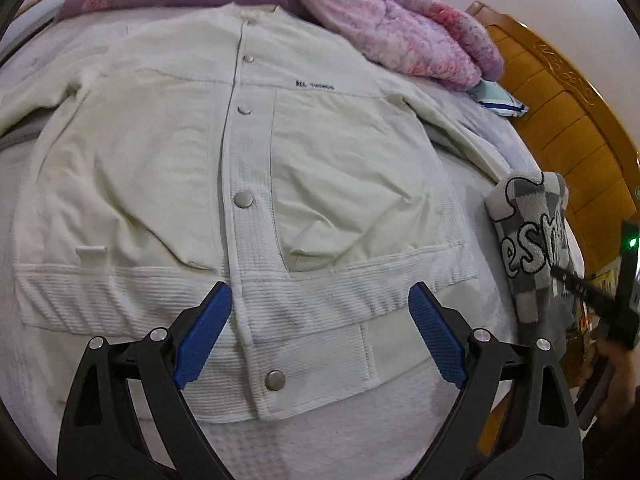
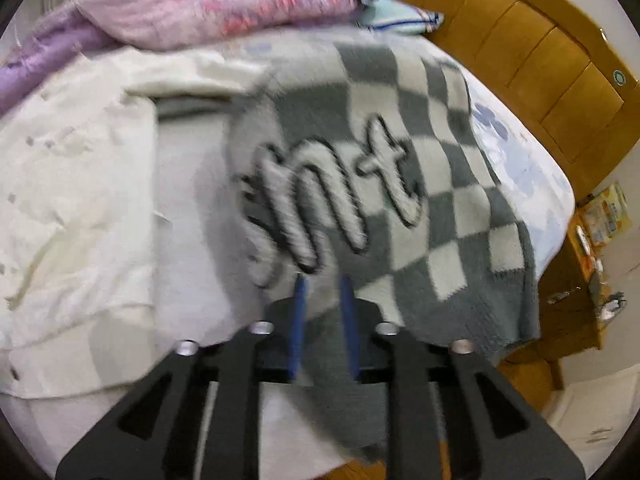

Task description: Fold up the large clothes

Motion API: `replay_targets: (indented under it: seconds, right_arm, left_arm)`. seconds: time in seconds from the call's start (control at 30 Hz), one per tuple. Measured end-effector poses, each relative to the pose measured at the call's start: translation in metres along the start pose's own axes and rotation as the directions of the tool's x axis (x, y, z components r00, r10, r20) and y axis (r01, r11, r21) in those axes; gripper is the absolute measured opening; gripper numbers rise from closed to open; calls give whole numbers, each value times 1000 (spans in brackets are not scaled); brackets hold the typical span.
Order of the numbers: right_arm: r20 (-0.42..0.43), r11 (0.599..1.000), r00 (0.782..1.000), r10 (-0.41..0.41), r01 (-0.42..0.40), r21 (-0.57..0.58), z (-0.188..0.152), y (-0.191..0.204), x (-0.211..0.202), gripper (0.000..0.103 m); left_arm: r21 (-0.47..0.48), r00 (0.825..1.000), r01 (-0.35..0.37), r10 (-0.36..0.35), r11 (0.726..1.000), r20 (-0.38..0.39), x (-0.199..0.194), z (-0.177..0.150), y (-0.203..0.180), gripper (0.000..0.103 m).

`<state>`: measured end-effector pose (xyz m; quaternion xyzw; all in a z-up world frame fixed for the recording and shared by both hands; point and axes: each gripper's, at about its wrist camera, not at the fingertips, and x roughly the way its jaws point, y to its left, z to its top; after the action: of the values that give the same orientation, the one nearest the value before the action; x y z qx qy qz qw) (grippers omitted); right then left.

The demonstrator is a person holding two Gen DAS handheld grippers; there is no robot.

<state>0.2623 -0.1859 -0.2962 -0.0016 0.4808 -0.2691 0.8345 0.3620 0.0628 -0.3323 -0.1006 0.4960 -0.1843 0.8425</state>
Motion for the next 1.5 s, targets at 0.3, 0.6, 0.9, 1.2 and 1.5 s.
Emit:
replay_targets:
  seconds: [0.3, 0.6, 0.9, 1.2, 1.5]
  right_arm:
    - [209, 963, 942, 263, -244, -114, -38, 32, -63, 55]
    - [201, 868, 846, 493, -461, -186, -74, 26, -151, 83]
    - [297, 830, 775, 557, -516, -211, -92, -6, -258, 95]
    - [409, 836, 730, 548, -494, -238, -116, -47, -342, 95]
    - [519, 837, 660, 542, -474, -273, -137, -85, -400, 95]
  left_arm:
    - [32, 986, -33, 27, 999, 163, -34, -26, -34, 90]
    - [19, 927, -277, 262, 961, 267, -152, -64, -83, 93]
    - [25, 839, -364, 316, 931, 442, -266, -95, -136, 98]
    - [17, 756, -389, 309, 921, 577, -349, -131, -174, 98]
    - [25, 699, -374, 264, 927, 665, -405, -160, -203, 98]
